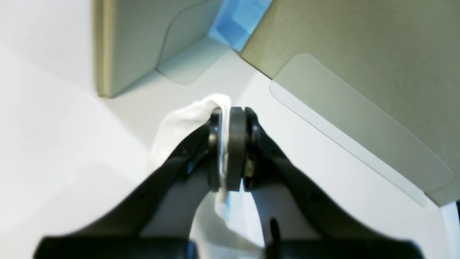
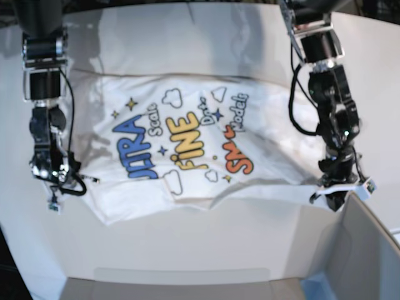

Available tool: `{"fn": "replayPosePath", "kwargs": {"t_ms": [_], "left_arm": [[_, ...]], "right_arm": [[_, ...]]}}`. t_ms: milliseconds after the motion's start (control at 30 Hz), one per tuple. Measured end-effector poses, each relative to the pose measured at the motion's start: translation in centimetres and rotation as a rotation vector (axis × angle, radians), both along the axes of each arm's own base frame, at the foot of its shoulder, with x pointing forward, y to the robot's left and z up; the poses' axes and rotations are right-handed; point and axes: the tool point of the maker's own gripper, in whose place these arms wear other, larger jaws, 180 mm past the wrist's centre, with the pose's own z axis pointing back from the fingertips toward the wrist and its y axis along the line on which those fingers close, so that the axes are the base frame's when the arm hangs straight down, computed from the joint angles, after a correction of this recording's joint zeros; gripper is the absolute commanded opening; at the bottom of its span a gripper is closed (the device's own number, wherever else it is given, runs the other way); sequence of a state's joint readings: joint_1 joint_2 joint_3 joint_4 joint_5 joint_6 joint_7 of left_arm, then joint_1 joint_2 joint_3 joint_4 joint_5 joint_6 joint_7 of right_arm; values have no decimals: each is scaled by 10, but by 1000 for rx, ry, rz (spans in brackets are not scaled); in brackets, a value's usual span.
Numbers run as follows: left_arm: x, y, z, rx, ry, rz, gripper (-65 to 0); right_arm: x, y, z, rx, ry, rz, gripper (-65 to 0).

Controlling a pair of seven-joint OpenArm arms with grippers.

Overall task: Layout the t-shirt on the table in an organized manner, then fold the t-shirt properly
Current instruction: 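Pull the shirt hem with both grippers to straighten it flat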

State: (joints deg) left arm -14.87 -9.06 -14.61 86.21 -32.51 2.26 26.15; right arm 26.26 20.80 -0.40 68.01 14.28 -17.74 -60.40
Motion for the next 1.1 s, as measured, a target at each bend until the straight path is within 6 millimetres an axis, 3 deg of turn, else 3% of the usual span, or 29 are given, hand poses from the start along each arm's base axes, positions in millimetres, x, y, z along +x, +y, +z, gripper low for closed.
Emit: {"fn": "replayPosePath", "kwargs": {"t_ms": [133,300,400,567,667,800,933,1033,1100], "left_arm": [[31,5,-26,-54,91,1,-616],[79,18,-18,-60,134,-8,-599],[99,14,-18,-24,175,-33,-508],[96,-9,-44,85,279,-130,-356],[97,-17,-47,111,283,-152,-356],[101,-11,-35,134,216,-120,-356],[93,-8,-44,134,235,-109,-373],[86,-7,-15,187,138,-133,-381],[76,-6,10,227,62,-130,-383]], "right_arm": [[29,-16,10,-18,-86,-37,-650],[59,-33,31,-63,-236,-59,-650],[64,-38,30,-71,-255,-72,-546],[63,-35,25,-71,-244,-73,-397],[64,-34,26,-71,-246,-70,-369],[64,-35,30,-70,-258,-71,-369],[73,-23,65,-82,-365,-31,-369],[64,-6,84,-86,-443,21,-369],[49,7,87,-76,-449,56,-369]]}}
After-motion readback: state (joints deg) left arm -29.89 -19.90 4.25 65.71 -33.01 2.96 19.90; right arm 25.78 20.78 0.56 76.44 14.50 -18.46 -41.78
